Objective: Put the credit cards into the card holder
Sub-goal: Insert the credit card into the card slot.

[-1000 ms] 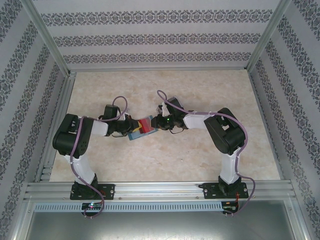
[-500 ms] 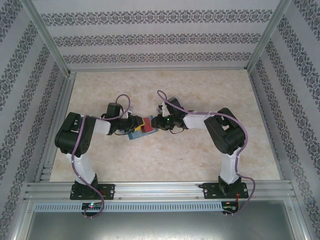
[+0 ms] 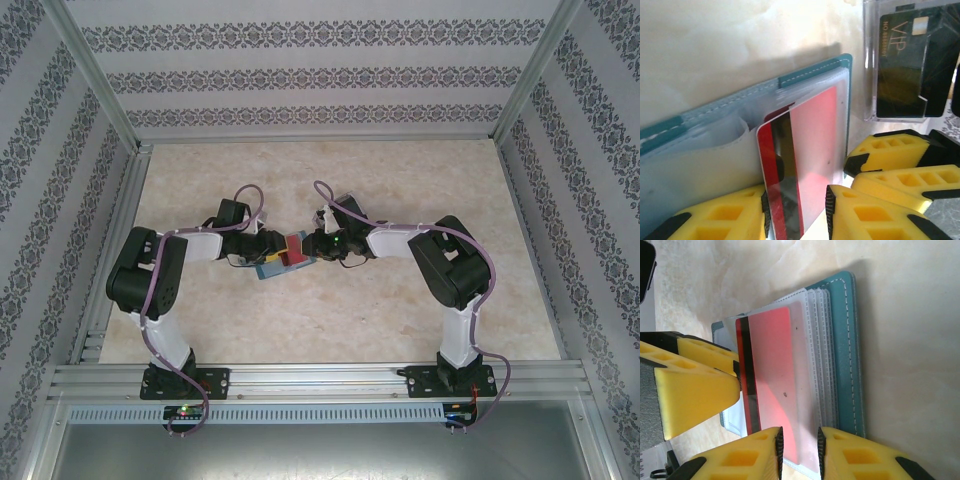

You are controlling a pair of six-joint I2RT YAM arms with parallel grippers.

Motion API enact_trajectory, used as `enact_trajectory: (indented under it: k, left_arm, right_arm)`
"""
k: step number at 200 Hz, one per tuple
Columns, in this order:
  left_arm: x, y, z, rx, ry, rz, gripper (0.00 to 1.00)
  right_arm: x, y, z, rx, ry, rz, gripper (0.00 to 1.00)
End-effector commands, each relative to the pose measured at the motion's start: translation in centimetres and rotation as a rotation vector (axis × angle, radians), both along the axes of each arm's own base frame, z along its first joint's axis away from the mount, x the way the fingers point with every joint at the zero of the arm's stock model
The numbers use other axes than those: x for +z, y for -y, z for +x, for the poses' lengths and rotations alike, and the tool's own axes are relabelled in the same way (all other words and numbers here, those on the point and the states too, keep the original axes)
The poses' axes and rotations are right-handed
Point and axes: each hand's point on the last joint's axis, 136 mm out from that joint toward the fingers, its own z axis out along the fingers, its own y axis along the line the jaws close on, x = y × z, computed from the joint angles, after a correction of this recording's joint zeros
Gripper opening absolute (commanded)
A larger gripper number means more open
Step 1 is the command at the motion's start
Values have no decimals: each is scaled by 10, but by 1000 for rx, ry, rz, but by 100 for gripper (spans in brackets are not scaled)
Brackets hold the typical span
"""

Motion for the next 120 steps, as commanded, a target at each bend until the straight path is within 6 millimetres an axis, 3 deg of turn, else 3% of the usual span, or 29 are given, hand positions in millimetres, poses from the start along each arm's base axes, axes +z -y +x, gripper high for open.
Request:
enact_trajectory:
  k: [1,55,120]
  left_arm:
    - [-19,-19,-18,5,-77,140,37]
    - [-14,-15,-16,5,-74,112,36]
    - [6,-18,-14,9,-41,130,26]
  right_arm:
    - [-10,0,-5,21,-15,-25,29]
    - [-10,0,-5,25,-18,-27,29]
    - [18,0,-3,56,64,-84,29]
